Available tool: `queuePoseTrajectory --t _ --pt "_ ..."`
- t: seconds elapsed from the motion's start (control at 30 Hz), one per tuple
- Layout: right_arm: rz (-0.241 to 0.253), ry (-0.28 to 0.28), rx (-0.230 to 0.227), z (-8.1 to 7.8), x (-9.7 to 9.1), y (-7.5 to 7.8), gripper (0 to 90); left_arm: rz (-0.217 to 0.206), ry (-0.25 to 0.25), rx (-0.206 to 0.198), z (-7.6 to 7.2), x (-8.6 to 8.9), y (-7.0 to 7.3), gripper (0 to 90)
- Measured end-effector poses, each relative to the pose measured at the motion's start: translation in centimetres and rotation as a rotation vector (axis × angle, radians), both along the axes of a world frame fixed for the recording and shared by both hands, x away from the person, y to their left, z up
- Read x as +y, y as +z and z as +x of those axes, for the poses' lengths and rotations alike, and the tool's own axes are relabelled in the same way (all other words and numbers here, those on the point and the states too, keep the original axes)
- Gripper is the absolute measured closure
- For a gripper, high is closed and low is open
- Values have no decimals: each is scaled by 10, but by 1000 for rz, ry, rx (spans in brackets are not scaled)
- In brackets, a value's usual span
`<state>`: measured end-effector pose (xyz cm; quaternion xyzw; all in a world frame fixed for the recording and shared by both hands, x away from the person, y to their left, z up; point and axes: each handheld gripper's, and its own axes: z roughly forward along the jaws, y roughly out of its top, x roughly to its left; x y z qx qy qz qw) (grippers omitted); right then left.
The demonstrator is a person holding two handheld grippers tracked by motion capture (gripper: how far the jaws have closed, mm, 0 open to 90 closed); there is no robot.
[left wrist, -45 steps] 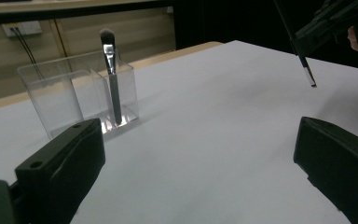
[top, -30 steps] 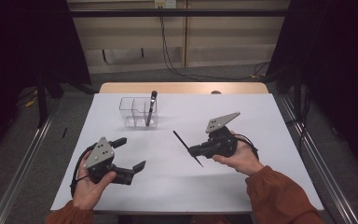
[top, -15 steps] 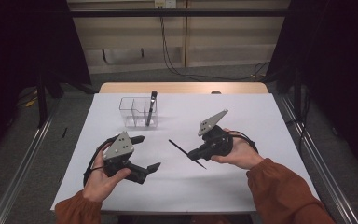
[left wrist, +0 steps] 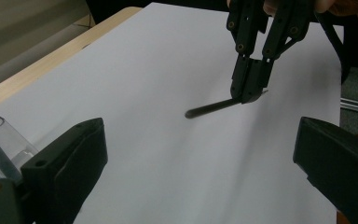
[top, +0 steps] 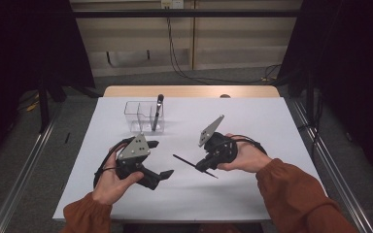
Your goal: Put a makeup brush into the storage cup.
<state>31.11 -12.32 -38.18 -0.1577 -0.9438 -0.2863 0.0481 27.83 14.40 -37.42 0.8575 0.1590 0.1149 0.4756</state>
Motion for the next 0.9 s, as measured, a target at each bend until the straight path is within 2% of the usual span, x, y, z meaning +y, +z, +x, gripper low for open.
queuePoseTrajectory --t 0.13,0.27,0.6,0.7,0.8,0.9 --pt "-36 14 -11 1 5 -1 864 4 5 17 3 1 -1 28" --pt "-71 28 -4 2 8 -2 864 41 0 36 7 1 -3 45" --pt "-142 88 34 1 16 -8 864 134 -70 67 9 -11 -8 47" --pt "-153 97 42 2 16 -9 864 151 -83 71 9 -15 -10 38" --pt "-189 104 55 2 17 -9 864 157 -92 88 11 -19 -10 34" --pt "-212 135 44 2 18 -11 864 176 -102 97 11 -23 -11 35"
